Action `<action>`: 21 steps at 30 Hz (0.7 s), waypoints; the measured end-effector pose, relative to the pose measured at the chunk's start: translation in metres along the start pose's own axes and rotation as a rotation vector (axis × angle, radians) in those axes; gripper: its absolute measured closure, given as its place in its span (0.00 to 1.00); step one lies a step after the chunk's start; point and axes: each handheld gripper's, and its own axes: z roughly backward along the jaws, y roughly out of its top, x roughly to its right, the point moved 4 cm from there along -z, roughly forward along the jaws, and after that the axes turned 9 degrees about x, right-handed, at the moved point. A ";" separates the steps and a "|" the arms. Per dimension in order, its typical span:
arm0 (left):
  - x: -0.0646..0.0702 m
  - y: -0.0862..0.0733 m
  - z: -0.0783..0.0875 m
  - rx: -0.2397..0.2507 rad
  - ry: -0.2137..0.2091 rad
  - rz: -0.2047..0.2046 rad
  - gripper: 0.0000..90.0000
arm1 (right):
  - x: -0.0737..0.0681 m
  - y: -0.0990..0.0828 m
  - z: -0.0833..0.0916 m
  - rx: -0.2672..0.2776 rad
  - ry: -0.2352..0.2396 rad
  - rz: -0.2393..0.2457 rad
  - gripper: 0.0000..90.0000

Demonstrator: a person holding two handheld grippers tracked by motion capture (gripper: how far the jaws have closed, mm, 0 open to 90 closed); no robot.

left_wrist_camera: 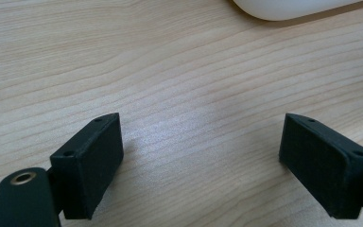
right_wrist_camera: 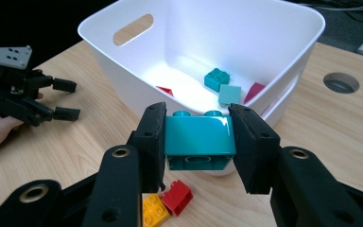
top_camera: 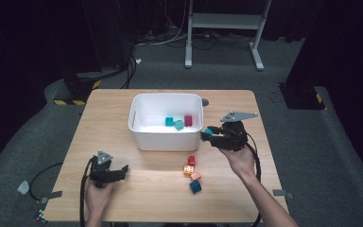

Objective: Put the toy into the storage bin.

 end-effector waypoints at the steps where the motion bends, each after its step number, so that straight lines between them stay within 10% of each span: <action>1: 0.000 0.000 0.000 0.000 0.000 0.000 0.16 | 0.000 0.003 -0.001 0.001 0.003 0.000 0.65; 21: 0.000 0.000 0.000 -0.003 0.000 -0.004 0.16 | -0.009 0.055 -0.034 -0.006 0.030 0.033 0.65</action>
